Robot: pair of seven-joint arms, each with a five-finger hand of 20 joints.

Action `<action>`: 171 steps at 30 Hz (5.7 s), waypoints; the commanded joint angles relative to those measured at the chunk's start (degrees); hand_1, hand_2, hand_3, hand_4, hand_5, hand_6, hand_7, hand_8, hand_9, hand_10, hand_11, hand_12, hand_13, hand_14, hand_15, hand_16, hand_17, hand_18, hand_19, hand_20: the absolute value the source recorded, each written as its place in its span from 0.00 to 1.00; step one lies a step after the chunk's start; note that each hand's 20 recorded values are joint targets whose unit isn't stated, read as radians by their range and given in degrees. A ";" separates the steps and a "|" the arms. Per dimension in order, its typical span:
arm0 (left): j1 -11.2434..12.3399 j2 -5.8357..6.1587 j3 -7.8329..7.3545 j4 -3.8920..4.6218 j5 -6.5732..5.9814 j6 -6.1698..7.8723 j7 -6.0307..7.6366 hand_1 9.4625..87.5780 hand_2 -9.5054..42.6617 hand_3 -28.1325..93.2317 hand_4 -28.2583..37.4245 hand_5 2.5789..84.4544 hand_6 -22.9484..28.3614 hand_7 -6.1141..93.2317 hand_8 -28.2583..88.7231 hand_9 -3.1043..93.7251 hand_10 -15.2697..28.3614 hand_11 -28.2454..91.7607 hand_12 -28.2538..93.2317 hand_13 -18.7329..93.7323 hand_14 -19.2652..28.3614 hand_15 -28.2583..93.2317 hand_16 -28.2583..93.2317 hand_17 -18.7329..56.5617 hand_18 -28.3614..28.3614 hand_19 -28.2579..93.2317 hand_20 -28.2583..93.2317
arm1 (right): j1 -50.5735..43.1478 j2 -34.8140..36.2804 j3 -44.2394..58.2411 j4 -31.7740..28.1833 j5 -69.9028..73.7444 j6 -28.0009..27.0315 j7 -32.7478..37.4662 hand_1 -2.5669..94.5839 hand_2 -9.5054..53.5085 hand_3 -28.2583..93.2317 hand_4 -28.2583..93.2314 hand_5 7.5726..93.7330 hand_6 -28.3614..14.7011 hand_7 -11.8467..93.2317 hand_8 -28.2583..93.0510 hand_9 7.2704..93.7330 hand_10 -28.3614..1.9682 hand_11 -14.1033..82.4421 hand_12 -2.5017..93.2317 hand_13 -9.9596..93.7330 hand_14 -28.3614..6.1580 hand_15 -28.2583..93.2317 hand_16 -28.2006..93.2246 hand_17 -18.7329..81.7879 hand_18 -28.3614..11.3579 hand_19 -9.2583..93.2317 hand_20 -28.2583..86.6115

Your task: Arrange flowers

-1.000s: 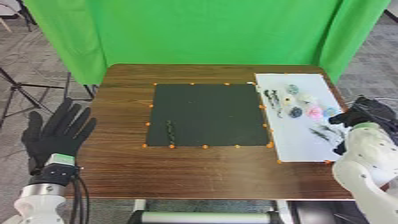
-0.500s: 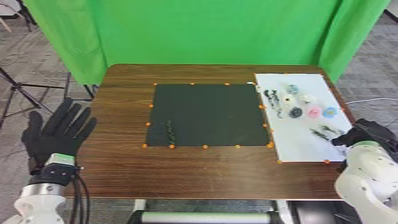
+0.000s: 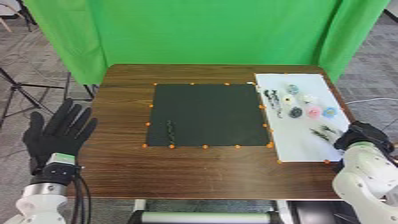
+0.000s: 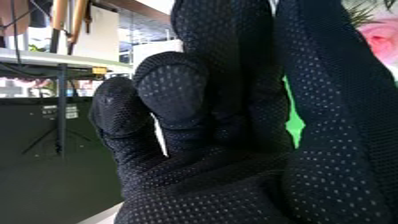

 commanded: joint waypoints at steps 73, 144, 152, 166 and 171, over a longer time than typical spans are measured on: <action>-0.87 -0.68 2.28 0.14 0.07 1.06 -3.37 0.17 0.40 0.81 0.00 0.41 0.58 0.21 0.16 0.35 0.66 0.39 0.32 0.35 0.70 0.52 0.17 0.18 0.75 0.51 0.30 | 24.47 -18.29 -34.08 3.12 1.63 8.41 -9.27 0.53 0.00 0.85 0.08 0.77 0.60 0.55 0.41 0.91 0.56 0.55 0.43 0.90 0.62 0.73 0.55 0.72 0.16 1.00 0.65; -2.37 -1.23 3.66 0.71 -0.56 2.87 -4.22 0.18 0.42 0.82 0.00 0.43 0.60 0.25 0.15 0.37 0.67 0.41 0.32 0.36 0.71 0.55 0.16 0.18 0.76 0.53 0.31 | 16.18 -21.90 -31.45 -2.52 1.20 -5.03 -17.87 0.34 0.43 0.85 0.10 0.61 0.50 0.80 0.46 0.79 0.23 0.27 0.17 0.90 0.52 0.63 0.49 0.71 0.20 1.00 0.59; -2.68 -1.18 4.01 0.69 -0.88 3.50 -4.26 0.18 0.42 0.82 0.00 0.44 0.60 0.25 0.15 0.37 0.67 0.41 0.32 0.36 0.71 0.55 0.16 0.18 0.76 0.53 0.31 | 16.00 -21.90 -30.66 -3.00 3.94 -3.71 -17.75 0.35 0.41 0.85 0.10 0.61 0.50 0.78 0.46 0.78 0.25 0.27 0.17 0.89 0.51 0.63 0.48 0.71 0.21 1.00 0.59; -2.37 -0.28 4.28 0.31 0.95 3.18 -2.47 0.19 0.43 0.83 0.00 0.44 0.60 0.25 0.15 0.37 0.67 0.41 0.32 0.36 0.71 0.55 0.16 0.18 0.76 0.53 0.30 | 21.68 -12.92 -26.98 -5.50 -1.87 3.49 -10.52 0.26 0.35 0.83 0.13 0.70 0.46 0.62 0.13 0.81 0.25 0.28 0.19 0.89 0.48 0.64 0.48 0.69 0.13 1.00 0.59; -1.81 -0.16 3.61 0.00 1.16 3.00 -2.23 0.19 0.43 0.83 0.00 0.44 0.60 0.25 0.15 0.37 0.67 0.41 0.32 0.36 0.71 0.55 0.16 0.18 0.76 0.53 0.30 | 24.61 -9.48 -24.84 -1.61 -5.19 3.25 -6.63 0.28 0.28 0.81 0.11 0.70 0.47 0.43 0.17 0.78 0.26 0.30 0.21 0.85 0.45 0.66 0.47 0.65 0.09 1.00 0.53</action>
